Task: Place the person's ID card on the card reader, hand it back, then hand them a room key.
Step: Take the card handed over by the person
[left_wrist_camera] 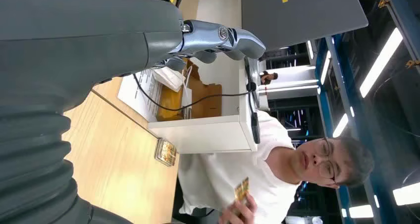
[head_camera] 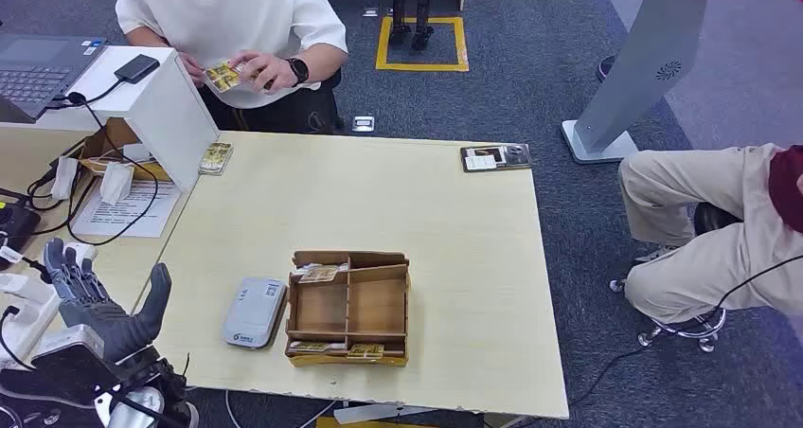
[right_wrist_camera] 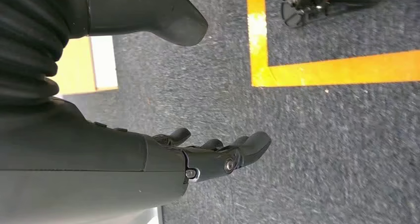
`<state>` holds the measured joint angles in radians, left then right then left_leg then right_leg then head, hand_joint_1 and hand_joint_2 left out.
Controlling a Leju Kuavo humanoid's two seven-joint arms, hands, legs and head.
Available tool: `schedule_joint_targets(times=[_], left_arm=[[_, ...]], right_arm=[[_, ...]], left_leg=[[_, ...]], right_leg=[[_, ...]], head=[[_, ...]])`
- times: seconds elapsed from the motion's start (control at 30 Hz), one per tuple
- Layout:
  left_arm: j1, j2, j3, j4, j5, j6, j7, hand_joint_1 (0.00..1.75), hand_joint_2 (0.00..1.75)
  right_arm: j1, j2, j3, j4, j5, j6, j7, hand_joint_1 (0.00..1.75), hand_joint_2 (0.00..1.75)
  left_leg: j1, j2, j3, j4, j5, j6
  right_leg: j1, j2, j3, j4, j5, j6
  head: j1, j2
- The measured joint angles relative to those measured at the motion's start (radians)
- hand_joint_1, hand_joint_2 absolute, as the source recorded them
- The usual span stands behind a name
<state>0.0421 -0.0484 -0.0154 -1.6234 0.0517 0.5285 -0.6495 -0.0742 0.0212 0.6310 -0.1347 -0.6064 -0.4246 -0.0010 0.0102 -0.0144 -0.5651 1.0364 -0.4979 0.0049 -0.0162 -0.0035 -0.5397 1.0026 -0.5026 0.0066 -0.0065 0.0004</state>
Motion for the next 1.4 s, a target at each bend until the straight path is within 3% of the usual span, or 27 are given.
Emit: schedule_joint_targets(times=[0.27, 0.63, 0.97, 1.13, 1.27, 1.4], left_arm=[[-0.026, -0.008, 0.0, 0.03, -0.026, 0.01, 0.008, 0.0, 1.75], [-0.023, -0.066, -0.064, 0.053, -0.11, 0.037, 0.045, 0.0, 1.75], [0.011, -0.105, -0.231, 0.053, -0.253, 0.08, 0.045, 0.0, 1.75], [0.016, -0.111, -0.261, 0.053, -0.277, 0.104, 0.045, 0.0, 1.75], [0.008, -0.143, -0.228, 0.059, -0.471, 0.157, 0.005, 0.0, 1.75], [-0.059, -0.192, -0.101, 0.095, -0.637, 0.165, -0.037, 0.0, 1.75]], right_arm=[[-0.002, 0.0, 0.0, -0.001, -0.013, -0.016, -0.002, 0.0, 1.75], [0.011, 0.003, -0.003, -0.001, -0.048, -0.062, 0.024, 0.0, 1.75], [0.036, 0.004, -0.014, 0.012, -0.07, -0.101, 0.082, 0.0, 1.75], [0.04, 0.004, -0.011, 0.015, -0.056, -0.105, 0.083, 0.0, 1.75], [0.04, 0.0, 0.008, 0.016, -0.028, -0.095, 0.083, 0.0, 1.75], [0.035, -0.013, 0.043, 0.016, -0.002, -0.075, 0.093, 0.0, 1.75]], left_leg=[[0.0, 0.0, 0.0, 0.0, 0.0, 0.0], [0.0, 0.0, 0.0, 0.0, 0.0, 0.0], [0.0, 0.0, -0.001, 0.0, 0.0, 0.0], [0.0, 0.0, -0.001, 0.0, 0.0, 0.0], [0.0, 0.0, -0.001, 0.0, 0.0, 0.0], [0.0, 0.0, -0.001, 0.0, 0.001, 0.001]], right_leg=[[0.0, 0.0, 0.0, 0.0, 0.0, 0.0], [0.0, 0.0, -0.001, 0.0, 0.0, 0.0], [0.0, 0.0, -0.001, 0.0, 0.0, 0.0], [0.0, 0.0, -0.001, 0.0, 0.0, 0.0], [0.0, 0.0, -0.001, 0.0, 0.0, 0.0], [0.0, 0.0, -0.001, 0.0, 0.001, 0.001]], head=[[0.0, 0.0], [0.0, 0.0], [0.0, 0.0], [0.0, 0.0], [0.0, 0.0], [0.0, 0.0]])
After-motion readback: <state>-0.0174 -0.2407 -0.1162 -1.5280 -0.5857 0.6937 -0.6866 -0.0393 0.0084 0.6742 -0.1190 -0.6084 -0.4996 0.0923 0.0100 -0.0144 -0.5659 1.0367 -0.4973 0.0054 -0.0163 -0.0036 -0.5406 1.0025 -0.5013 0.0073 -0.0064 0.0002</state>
